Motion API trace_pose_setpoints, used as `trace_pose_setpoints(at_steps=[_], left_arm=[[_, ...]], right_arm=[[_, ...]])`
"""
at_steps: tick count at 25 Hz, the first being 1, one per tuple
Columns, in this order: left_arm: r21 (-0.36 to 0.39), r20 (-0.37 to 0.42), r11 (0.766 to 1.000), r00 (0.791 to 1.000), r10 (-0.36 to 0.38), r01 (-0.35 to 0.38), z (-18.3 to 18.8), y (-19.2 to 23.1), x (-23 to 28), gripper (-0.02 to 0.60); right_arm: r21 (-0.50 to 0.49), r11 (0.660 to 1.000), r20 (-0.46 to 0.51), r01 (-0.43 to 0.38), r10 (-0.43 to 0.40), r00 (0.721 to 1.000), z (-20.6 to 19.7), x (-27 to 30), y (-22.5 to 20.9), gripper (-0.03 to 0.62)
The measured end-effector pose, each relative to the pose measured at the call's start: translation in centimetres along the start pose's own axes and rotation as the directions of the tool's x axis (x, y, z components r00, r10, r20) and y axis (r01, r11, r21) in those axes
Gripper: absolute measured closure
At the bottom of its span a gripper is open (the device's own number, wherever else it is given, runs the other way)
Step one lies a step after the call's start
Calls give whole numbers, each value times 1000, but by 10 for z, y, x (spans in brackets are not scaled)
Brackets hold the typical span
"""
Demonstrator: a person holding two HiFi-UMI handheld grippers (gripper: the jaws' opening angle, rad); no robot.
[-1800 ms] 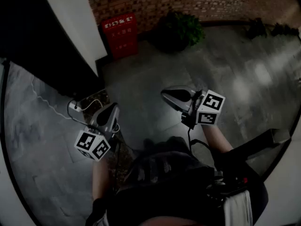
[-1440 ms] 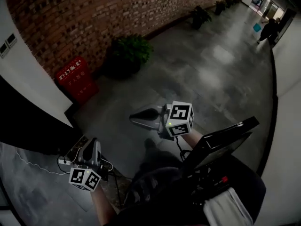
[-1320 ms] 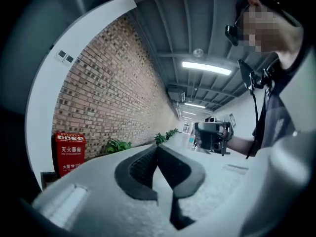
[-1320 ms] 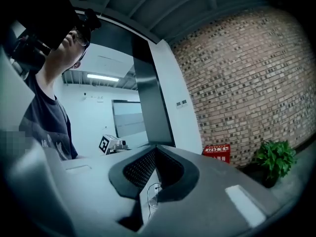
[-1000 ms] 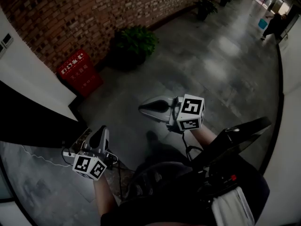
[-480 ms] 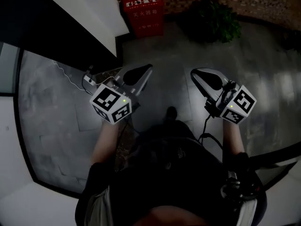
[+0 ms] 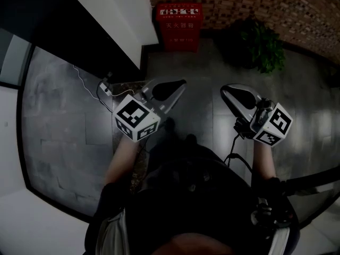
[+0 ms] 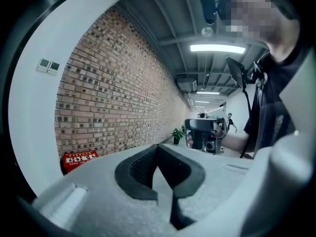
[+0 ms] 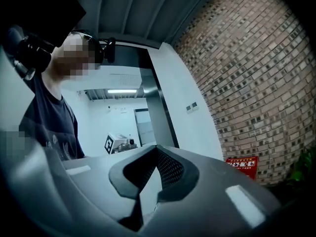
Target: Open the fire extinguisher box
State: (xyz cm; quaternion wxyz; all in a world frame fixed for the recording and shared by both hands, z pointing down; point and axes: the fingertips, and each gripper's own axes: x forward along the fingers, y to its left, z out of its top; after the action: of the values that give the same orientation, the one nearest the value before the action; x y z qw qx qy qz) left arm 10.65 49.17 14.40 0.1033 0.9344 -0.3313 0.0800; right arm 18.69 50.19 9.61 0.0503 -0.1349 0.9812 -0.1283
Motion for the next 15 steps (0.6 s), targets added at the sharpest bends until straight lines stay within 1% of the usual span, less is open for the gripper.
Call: trace_pose_setpoints(at_steps=[3, 6, 9, 15], left_arm=[[4, -3, 1000, 1000, -3, 3, -3, 24, 2, 581], [10, 11, 1000, 1000, -27, 27, 2, 50, 6, 581], [3, 23, 999, 999, -40, 40, 6, 82, 7, 581], [-38, 38, 998, 998, -49, 51, 5, 152, 8, 581]], right_arm=[[1, 1000, -2, -4, 4, 1000, -2, 22, -10, 592], [-12, 1000, -12, 10, -10, 1000, -2, 44, -27, 592], [-11, 999, -23, 46, -46, 999, -2, 70, -49, 592], [-21, 990, -62, 142, -143, 988, -11, 120, -91, 592]])
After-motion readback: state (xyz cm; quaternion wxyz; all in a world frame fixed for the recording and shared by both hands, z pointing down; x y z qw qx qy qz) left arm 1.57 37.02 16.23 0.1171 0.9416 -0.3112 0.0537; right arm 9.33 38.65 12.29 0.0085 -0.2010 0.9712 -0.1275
